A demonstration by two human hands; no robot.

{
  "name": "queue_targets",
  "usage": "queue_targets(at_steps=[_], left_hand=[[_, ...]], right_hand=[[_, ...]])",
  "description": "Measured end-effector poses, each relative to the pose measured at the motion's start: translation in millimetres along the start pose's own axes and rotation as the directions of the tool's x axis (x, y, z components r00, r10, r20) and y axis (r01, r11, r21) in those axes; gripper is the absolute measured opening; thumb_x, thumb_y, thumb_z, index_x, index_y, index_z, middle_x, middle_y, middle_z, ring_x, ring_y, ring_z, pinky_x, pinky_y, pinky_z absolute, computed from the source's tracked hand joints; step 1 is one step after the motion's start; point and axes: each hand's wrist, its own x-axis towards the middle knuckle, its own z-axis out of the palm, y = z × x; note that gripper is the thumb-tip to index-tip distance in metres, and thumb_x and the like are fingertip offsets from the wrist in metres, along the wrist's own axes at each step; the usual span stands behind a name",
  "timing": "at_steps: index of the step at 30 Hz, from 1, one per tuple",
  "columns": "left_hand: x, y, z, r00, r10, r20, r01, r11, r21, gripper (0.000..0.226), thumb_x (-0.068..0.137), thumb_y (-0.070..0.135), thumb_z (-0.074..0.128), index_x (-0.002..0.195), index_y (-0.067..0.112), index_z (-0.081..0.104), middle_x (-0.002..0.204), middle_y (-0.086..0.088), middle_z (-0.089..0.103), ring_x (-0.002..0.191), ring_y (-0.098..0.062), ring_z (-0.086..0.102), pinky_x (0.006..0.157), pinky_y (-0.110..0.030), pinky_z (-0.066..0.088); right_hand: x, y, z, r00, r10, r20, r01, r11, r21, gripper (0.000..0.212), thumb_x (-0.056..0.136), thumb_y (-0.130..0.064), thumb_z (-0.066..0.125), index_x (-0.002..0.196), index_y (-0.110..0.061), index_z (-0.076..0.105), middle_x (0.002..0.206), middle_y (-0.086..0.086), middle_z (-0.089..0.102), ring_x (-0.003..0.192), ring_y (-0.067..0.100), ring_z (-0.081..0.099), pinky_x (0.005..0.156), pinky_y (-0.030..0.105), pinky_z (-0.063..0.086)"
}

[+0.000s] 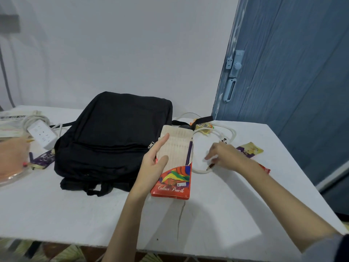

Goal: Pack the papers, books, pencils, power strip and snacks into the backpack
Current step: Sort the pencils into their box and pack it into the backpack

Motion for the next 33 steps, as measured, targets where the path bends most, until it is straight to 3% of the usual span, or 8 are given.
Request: queue_targets(at_steps=[8,11,13,16,19,25,29,33], left_hand=[[-2.2,4.7,2.7,0.999,-0.014,-0.037,0.011,0.996,-0.085,0.05,0.095,0.002,0.042,0.123,0.043,0.047,0.11,0.033,0.049,0.086,-0.008,0.067,0.053,-0.019,0.053],[-4.3,5.7,3.5,0.999,-0.009,-0.045,0.003,0.992,-0.124,0.05,0.095,0.001,0.042,0.119,0.045,0.049,0.107,0.033,0.05,0.08,0.001,0.066,0.057,-0.02,0.055],[-3.8,4.6,2.1,0.999,-0.024,-0.048,0.015,0.984,-0.178,0.049,0.095,0.002,0.043,0.12,0.044,0.05,0.111,0.03,0.051,0.082,-0.004,0.068,0.055,-0.021,0.055],[-2.9,4.1,-1.4,0.997,-0.038,-0.063,0.021,0.966,-0.257,0.049,0.095,0.001,0.043,0.126,0.038,0.048,0.102,0.031,0.061,0.085,-0.009,0.07,0.053,-0.021,0.054],[-3.3,3.1,-2.7,0.998,-0.007,-0.063,-0.01,0.964,-0.265,0.053,0.094,-0.002,0.042,0.129,0.038,0.045,0.101,0.03,0.063,0.092,-0.01,0.068,0.056,-0.023,0.055],[1.8,-0.3,-2.4,0.98,0.112,-0.165,-0.123,0.991,-0.057,0.029,0.096,0.016,0.047,0.12,0.032,0.047,0.113,0.016,0.059,0.093,0.005,0.063,0.06,-0.012,0.051],[5.2,-5.6,-3.0,0.981,0.048,-0.188,-0.066,0.994,-0.091,0.047,0.093,0.018,0.053,0.131,0.035,0.033,0.1,0.009,0.067,0.083,-0.004,0.069,0.058,-0.015,0.052],[11.1,-12.2,-3.9,0.964,0.067,-0.257,-0.055,0.997,0.054,0.015,0.092,0.016,0.055,0.096,0.03,0.054,0.098,0.011,0.067,0.088,-0.008,0.068,0.058,-0.014,0.052]], right_hand=[[-4.6,-1.6,11.7,0.999,-0.053,-0.008,0.051,0.987,-0.155,0.015,0.084,-0.019,0.062,0.094,-0.027,0.07,0.108,-0.004,0.056,0.107,0.019,0.044,0.073,0.029,0.024],[-2.8,-1.8,7.6,0.995,-0.095,0.01,0.096,0.993,-0.071,0.019,0.078,-0.007,0.059,0.08,-0.025,0.066,0.087,-0.012,0.057,0.096,0.015,0.049,0.076,0.029,0.026],[-1.4,-2.6,6.6,0.994,-0.106,0.021,0.107,0.994,-0.027,0.027,0.078,-0.004,0.057,0.087,-0.025,0.068,0.081,-0.016,0.056,0.093,0.013,0.052,0.077,0.028,0.025],[-0.6,-5.0,6.7,0.989,-0.137,0.052,0.141,0.986,-0.09,0.033,0.084,-0.007,0.055,0.105,-0.027,0.07,0.092,-0.01,0.059,0.101,0.013,0.05,0.075,0.026,0.024],[-1.5,-1.7,9.9,0.986,-0.164,0.015,0.165,0.98,-0.109,0.028,0.084,-0.009,0.056,0.096,-0.027,0.074,0.101,-0.004,0.061,0.103,0.017,0.049,0.074,0.029,0.029],[-0.2,0.0,5.7,0.986,-0.154,0.056,0.159,0.984,-0.079,0.02,0.079,-0.003,0.058,0.086,-0.018,0.068,0.075,-0.017,0.049,0.087,0.011,0.047,0.074,0.026,0.035],[0.3,0.5,6.3,0.986,-0.137,0.096,0.142,0.989,-0.045,0.03,0.083,-0.007,0.059,0.106,-0.021,0.07,0.09,-0.008,0.058,0.093,0.013,0.053,0.08,0.028,0.041],[-0.8,5.5,11.0,0.988,-0.149,0.043,0.151,0.988,-0.039,0.023,0.078,-0.006,0.06,0.086,-0.021,0.075,0.091,-0.003,0.061,0.093,0.017,0.054,0.079,0.038,0.047]])
